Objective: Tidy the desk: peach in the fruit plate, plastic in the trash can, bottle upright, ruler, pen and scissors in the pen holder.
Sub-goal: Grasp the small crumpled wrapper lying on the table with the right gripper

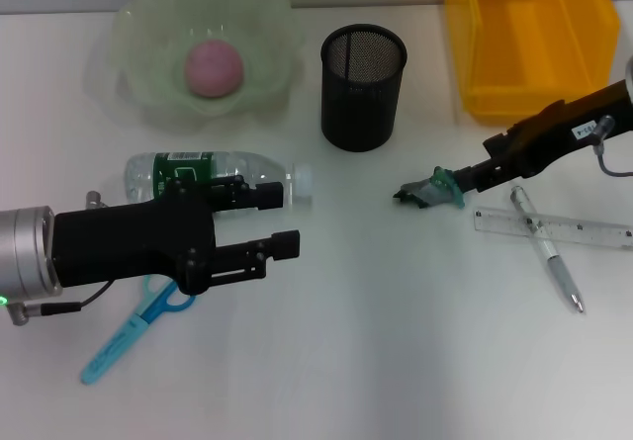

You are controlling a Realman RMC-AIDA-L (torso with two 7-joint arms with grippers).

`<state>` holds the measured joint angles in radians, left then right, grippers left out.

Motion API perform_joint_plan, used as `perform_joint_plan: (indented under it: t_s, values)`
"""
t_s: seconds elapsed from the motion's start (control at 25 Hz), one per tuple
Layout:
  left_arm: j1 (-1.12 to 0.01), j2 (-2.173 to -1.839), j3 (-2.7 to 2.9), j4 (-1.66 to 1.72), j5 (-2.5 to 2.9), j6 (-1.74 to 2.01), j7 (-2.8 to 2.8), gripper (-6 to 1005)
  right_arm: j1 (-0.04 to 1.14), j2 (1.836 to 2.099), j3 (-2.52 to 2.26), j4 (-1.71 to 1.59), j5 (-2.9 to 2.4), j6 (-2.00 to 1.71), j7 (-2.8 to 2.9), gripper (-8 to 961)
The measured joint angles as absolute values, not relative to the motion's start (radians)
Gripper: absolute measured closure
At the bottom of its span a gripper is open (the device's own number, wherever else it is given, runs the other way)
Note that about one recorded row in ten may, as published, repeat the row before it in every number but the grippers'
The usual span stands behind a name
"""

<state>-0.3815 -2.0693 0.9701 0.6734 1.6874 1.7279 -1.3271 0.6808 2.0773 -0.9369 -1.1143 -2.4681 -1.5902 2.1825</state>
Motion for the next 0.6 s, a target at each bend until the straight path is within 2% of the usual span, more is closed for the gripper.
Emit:
perform_joint_plan:
  t_s: [0.32,0.6]
  values:
    - [-0.400,-2.068,0.974,0.673,1.687,1.733,-1.324,385,0.684,2.077,-0.973,-1.032,-2.478,-1.478,2.187,206]
    - [-0.426,-2.071,0.984,0.667,1.688,1.713,-1.322,325,0.697,2.078,-1.035,-0.980,-2.475,-1.404,2.191,207]
